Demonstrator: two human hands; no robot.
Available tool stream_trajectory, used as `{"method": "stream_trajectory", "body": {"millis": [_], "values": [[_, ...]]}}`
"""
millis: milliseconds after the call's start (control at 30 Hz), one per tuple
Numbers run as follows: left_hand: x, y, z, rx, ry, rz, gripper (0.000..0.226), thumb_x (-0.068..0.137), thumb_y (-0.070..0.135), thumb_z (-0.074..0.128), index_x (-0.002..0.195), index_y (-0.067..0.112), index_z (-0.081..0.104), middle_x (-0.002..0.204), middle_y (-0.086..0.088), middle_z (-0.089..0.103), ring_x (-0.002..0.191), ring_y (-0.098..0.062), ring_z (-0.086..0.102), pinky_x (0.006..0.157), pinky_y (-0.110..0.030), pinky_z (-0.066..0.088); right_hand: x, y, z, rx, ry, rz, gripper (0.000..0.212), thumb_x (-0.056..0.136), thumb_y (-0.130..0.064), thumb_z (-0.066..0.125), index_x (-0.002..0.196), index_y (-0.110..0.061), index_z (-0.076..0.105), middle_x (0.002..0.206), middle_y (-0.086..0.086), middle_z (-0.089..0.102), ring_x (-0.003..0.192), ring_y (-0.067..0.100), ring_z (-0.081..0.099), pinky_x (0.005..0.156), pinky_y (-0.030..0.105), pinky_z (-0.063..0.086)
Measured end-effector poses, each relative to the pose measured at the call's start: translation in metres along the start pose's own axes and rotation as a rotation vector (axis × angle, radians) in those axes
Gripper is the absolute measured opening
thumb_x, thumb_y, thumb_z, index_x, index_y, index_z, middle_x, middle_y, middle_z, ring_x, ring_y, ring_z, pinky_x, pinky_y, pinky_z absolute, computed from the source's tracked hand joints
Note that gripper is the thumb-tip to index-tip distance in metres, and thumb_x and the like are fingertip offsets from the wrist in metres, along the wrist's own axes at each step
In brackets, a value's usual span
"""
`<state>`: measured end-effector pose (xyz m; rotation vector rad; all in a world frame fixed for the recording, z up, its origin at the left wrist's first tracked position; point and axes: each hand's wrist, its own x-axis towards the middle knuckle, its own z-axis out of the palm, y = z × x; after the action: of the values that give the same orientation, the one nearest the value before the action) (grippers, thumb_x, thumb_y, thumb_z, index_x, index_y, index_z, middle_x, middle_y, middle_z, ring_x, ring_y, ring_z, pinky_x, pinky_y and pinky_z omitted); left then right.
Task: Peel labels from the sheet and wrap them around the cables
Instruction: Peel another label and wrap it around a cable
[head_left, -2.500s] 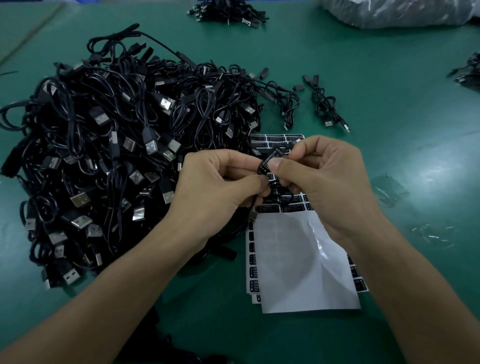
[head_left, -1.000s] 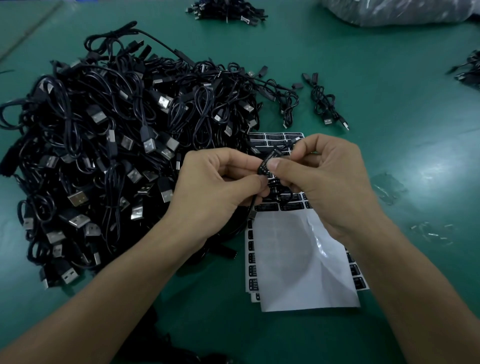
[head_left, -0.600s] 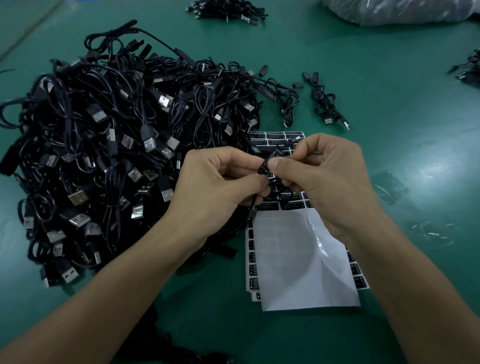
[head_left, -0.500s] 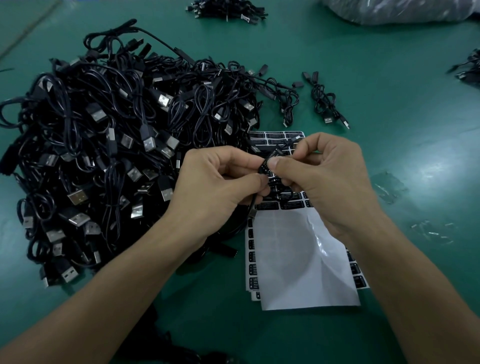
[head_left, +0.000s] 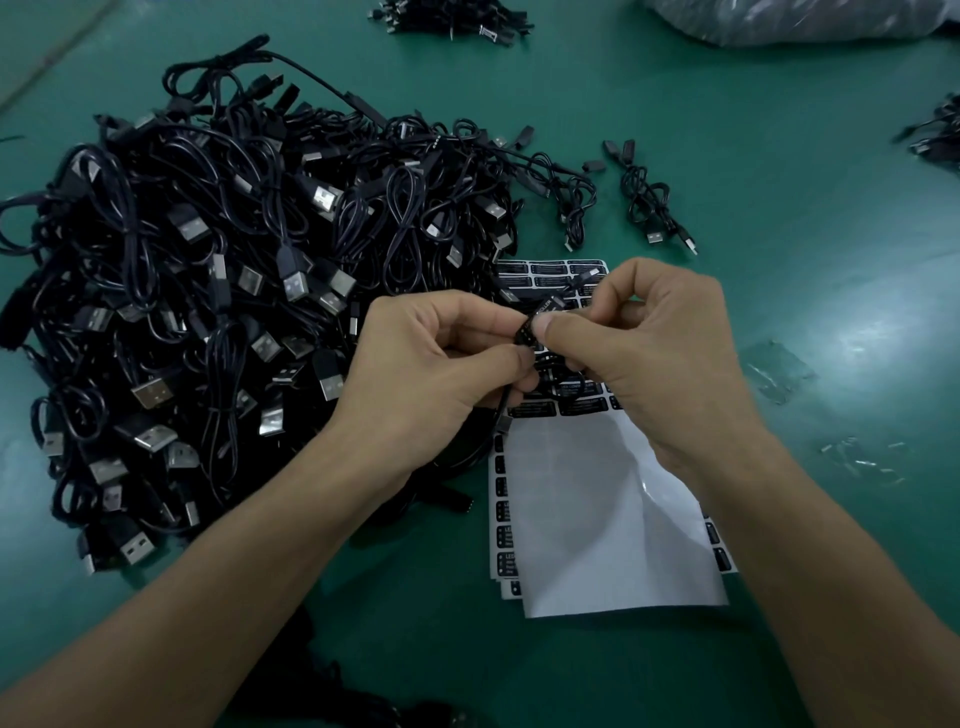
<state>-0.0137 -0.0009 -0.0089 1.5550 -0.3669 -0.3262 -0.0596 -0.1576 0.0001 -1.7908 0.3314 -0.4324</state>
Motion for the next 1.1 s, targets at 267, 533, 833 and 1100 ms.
{"method": "stream_trajectory", "body": {"millis": [267,533,833,1100], "values": [[-0.0006,0.0002,-0.0006,-0.005,0.009,0.007,0.013,0.081,-0.004,0.076,0.09,0.006,0.075,0.07,-0.01,0.075,0.062,-0.017,0.073,0.064,-0.029,0.063,0.0011,0.0042,-0.0008,0.009,-0.015,0.018,0.028,0.057,-0.043,0.085,0.059,-0.031,0.06,0.056,0.001,0.063,0.056,0.021,0.059,0.058,0.047,0.053],[-0.0008,0.0004,-0.001,-0.029,0.012,0.022,0.016,0.081,-0.005,0.076,0.086,0.01,0.075,0.071,-0.009,0.075,0.066,-0.02,0.074,0.066,-0.03,0.063,0.0017,0.0075,-0.0009,0.08,-0.075,0.045,0.041,0.064,-0.036,0.086,0.092,-0.024,0.058,0.067,0.001,0.073,0.059,0.012,0.067,0.061,0.032,0.048],[-0.001,0.0006,-0.0003,-0.072,0.026,0.048,0.029,0.083,-0.008,0.073,0.101,0.015,0.075,0.07,-0.009,0.074,0.067,-0.022,0.074,0.07,-0.039,0.064,-0.0001,0.0071,0.0026,0.072,-0.109,-0.102,0.03,0.077,-0.024,0.081,0.104,-0.033,0.07,0.074,-0.006,0.075,0.072,0.012,0.071,0.078,0.037,0.057],[-0.0005,-0.0046,0.0001,0.049,0.029,0.128,0.025,0.086,-0.003,0.072,0.095,0.02,0.078,0.078,-0.008,0.075,0.072,-0.024,0.075,0.069,-0.037,0.063,0.0009,0.0093,0.001,0.111,-0.112,-0.061,0.017,0.079,-0.017,0.082,0.092,-0.024,0.073,0.073,-0.003,0.075,0.066,0.008,0.07,0.065,0.024,0.053]]}}
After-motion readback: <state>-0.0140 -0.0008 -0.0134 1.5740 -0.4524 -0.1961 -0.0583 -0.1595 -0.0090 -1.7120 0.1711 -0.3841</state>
